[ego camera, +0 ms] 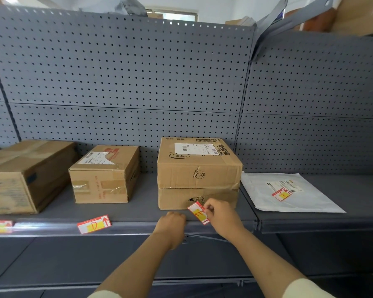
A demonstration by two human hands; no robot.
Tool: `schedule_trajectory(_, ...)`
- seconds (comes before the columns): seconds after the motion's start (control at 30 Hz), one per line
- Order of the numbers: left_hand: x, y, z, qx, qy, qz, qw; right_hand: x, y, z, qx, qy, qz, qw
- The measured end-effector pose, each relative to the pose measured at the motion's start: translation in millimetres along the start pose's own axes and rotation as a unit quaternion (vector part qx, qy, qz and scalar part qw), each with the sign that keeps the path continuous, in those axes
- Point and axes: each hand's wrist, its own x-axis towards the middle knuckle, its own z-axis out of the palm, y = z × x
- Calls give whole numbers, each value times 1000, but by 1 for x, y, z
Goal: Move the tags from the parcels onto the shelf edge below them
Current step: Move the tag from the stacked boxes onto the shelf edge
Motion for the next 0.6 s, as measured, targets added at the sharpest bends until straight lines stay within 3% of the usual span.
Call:
schedule_trajectory(0.37, -4, 2, 9, 5, 37, 7, 999, 4, -3, 9, 43, -6, -25, 999)
schedule_trajectory(0.5, -5, 1, 7, -22, 24, 4, 999, 5, -5, 14, -35, -23, -37, 998)
schedule_trajectory(0.6, -6, 3, 2, -17, 20, -5, 1000, 4, -10, 16, -178, -65, -85, 978)
